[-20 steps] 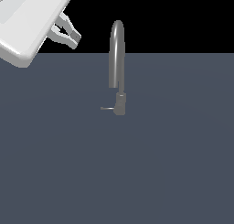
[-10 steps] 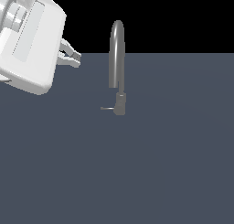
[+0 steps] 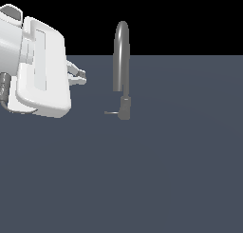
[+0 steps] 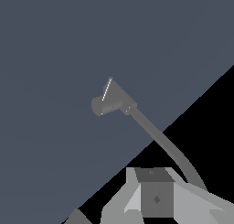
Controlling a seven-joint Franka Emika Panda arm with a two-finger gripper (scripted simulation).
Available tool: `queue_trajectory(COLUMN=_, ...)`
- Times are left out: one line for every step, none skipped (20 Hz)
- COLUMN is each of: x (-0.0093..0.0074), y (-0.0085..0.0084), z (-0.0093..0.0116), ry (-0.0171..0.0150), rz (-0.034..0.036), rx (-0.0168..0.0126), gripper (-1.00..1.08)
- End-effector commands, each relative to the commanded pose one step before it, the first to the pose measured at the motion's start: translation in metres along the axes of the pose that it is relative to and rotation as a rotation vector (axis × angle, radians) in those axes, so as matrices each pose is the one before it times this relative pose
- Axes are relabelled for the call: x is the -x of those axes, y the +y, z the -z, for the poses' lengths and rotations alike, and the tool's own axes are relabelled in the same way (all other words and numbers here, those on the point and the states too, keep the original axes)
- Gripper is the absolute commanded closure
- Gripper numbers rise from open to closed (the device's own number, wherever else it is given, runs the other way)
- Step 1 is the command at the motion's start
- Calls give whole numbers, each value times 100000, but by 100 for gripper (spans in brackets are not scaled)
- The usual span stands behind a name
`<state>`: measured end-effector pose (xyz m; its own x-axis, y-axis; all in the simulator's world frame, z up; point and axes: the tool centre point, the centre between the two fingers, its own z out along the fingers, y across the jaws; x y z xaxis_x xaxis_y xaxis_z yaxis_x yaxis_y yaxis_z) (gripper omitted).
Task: Turn on the faucet by rotating a designated handle.
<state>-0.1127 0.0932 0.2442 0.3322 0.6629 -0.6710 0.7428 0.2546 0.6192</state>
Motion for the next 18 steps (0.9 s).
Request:
queue_trajectory(x=-675, y=-314, z=-479, ry=-168, rz=3644, rx=3909, gripper=108)
queue_trajectory(x=-260, y=-128, z=-194, ry=-102, rz=1437, rx=1506, gripper=108)
queue_trajectory(x=-259, y=-128, z=-194, ry=-104, rz=1436, rx=1506, gripper=108)
queue_trajectory(x=-260, y=-128, z=-194, ry=-106, rz=1437, rx=1508, gripper=108)
queue_trajectory(x=-260, y=-128, z=-195, ry=-108, rz=1437, rx=1509, gripper=108)
queue_trajectory(x=-260, y=-129, z=-195, ry=-110, rz=1438, rx=1511, gripper=108)
queue_trajectory(x=-260, y=-129, z=-195, ry=-113, rz=1441, rx=1513, gripper=108)
queue_trajectory(x=-260, y=-130, z=-196, ry=-115, rz=1442, rx=1514, gripper=108)
queue_trajectory(x=-260, y=-130, z=-196, ry=-118, rz=1446, rx=1517, gripper=108)
queue_trajectory(x=-260, y=-131, z=-197, ry=-121, rz=1448, rx=1519, gripper=108)
queue_trajectory(x=-260, y=-131, z=-198, ry=-123, rz=1451, rx=1521, gripper=108)
queue_trajectory(x=-260, y=-132, z=-199, ry=-126, rz=1454, rx=1523, gripper=108)
queue_trajectory(x=-261, y=-133, z=-199, ry=-129, rz=1458, rx=1525, gripper=108)
queue_trajectory(x=-261, y=-134, z=-200, ry=-132, rz=1461, rx=1526, gripper=108)
queue_trajectory(x=-260, y=-134, z=-200, ry=-135, rz=1465, rx=1527, gripper=108)
queue_trajectory(x=-260, y=-135, z=-201, ry=-138, rz=1469, rx=1528, gripper=108)
queue_trajectory(x=-260, y=-136, z=-202, ry=-141, rz=1471, rx=1527, gripper=108)
queue_trajectory(x=-260, y=-137, z=-202, ry=-144, rz=1475, rx=1528, gripper=108)
